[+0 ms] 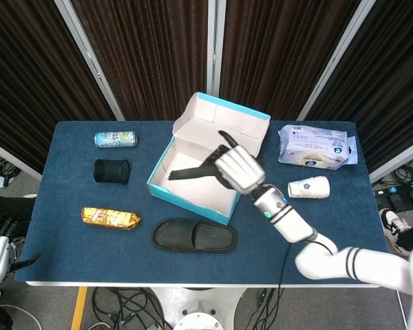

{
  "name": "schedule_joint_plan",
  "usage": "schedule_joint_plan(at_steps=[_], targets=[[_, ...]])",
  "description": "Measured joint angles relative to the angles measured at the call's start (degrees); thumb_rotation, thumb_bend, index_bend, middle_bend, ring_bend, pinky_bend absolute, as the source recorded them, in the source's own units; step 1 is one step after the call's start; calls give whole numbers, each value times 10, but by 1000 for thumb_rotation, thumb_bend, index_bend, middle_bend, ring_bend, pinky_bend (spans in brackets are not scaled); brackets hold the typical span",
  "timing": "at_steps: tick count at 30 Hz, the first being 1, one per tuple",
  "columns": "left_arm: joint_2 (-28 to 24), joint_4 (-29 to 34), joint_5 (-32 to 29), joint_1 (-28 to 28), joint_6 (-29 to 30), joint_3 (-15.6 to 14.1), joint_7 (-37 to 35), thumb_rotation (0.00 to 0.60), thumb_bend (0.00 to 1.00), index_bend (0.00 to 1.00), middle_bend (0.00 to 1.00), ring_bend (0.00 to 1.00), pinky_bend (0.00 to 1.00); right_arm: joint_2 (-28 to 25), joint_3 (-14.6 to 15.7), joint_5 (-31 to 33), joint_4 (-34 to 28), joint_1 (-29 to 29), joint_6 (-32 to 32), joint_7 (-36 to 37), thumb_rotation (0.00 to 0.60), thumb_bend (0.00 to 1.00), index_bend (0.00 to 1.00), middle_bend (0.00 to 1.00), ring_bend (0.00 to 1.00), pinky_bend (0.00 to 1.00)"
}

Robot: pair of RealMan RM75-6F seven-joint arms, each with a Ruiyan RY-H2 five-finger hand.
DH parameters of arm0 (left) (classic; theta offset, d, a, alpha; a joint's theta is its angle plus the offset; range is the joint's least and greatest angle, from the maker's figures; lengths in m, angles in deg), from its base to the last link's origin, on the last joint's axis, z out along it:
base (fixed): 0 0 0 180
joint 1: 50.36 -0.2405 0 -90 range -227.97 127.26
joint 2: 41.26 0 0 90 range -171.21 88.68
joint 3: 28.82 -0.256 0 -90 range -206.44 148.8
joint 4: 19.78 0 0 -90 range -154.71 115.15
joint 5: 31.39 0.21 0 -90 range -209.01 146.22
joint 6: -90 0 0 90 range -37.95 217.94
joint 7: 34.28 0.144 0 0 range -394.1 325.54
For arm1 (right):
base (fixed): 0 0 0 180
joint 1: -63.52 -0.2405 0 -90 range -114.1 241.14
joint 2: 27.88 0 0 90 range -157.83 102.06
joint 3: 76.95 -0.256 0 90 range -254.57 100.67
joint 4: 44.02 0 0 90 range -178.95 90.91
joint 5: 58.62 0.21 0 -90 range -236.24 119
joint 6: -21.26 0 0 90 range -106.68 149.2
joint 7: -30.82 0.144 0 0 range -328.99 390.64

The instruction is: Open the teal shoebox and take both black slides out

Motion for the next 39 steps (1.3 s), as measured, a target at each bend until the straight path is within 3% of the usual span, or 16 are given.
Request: schedule_joint_plan(at_steps=[4,8,12,18,21,25,31,39], targets=[[0,5,2,3,-1,0,6,600,0,255,184,106,100,-62,53,-89,-33,72,61,53,600,350,610,557,363,60],[2,7,7,4,0,-1,9,600,0,256,184,106,100,-78,98,-168,-16,119,106,95,600,350,613,557,359,39],[1,16,10,6,1,-1,16,600,0,256,184,106,100,-66,119,-209,47,143,133,120,600,348,617,554,335,32],[-4,27,9,5,4,-2,23,600,0,256,184,106,101,-2,135,-261,193,159,159,147,600,316,574,498,263,0],[-5,29,6,2,5,-3,24,600,0,255,184,106,100,39,141,-284,269,163,171,174,600,247,513,438,207,0],[-6,31,3,1,5,-3,26,600,0,255,184,106,100,89,147,-302,357,167,185,232,600,109,305,275,49,0],[-6,33,5,3,4,-3,27,600,0,256,184,106,100,120,150,-301,395,167,159,268,600,5,10,33,0,0],[-6,31,6,4,5,-2,25,600,0,256,184,106,100,92,146,-292,343,171,149,248,600,0,0,0,0,0]])
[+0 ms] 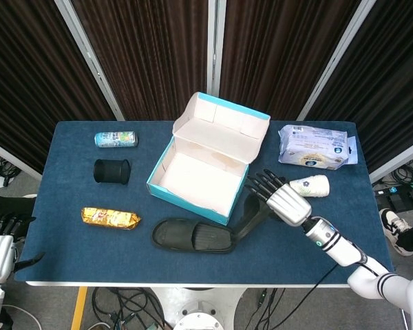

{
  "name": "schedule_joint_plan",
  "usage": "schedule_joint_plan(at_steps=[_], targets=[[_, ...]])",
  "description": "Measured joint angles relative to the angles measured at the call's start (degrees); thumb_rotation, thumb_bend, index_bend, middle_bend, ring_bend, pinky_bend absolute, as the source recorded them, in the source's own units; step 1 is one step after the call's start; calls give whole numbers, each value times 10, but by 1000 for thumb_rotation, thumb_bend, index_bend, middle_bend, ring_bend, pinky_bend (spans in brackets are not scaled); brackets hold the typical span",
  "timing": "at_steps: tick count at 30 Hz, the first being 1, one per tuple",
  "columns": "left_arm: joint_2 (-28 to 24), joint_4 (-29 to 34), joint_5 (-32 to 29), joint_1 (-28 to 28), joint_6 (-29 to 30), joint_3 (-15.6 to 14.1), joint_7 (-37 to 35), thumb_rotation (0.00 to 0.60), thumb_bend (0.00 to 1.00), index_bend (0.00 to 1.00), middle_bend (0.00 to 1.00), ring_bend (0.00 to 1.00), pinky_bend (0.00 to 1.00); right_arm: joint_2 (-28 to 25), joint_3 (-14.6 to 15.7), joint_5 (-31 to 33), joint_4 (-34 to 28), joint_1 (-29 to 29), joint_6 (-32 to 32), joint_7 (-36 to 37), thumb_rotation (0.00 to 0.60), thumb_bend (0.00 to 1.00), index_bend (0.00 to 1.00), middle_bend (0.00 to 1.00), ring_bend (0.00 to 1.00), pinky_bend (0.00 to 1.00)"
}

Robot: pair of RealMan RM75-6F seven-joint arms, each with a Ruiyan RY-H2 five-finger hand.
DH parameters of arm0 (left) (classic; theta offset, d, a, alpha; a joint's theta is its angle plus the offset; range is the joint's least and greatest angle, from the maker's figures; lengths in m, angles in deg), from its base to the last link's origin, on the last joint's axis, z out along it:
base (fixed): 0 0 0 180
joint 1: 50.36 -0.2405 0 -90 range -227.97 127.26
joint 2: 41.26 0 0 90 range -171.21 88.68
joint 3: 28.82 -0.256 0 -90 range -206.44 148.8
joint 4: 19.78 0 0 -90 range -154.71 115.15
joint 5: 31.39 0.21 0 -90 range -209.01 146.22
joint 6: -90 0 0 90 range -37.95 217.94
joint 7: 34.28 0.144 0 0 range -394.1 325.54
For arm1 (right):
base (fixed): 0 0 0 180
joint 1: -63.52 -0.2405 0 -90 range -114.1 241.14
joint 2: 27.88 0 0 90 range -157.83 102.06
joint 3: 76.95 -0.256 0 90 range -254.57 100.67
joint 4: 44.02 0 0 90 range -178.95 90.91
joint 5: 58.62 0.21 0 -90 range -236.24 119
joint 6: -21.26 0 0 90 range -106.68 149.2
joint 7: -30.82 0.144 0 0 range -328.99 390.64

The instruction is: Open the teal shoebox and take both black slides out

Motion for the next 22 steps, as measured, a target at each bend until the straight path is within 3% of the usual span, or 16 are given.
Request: schedule_joint_plan(at_steps=[6,9,16,22], targets=[[2,-4,2,2,-3,0,-3,600,0,256,184,106,100,-62,-4,24,-85,38,34,16,600,44,0,37,0,0],[4,-6,1,5,-5,1,-5,600,0,256,184,106,100,-96,-6,57,-131,79,62,29,600,105,0,94,0,0],[10,-9,2,13,-10,5,-1,600,0,255,184,106,100,-170,-8,159,-261,197,116,12,600,122,0,82,0,0],[14,-4,9,20,-11,6,12,600,0,255,184,105,100,-205,-4,172,-335,268,167,6,600,122,0,82,0,0]])
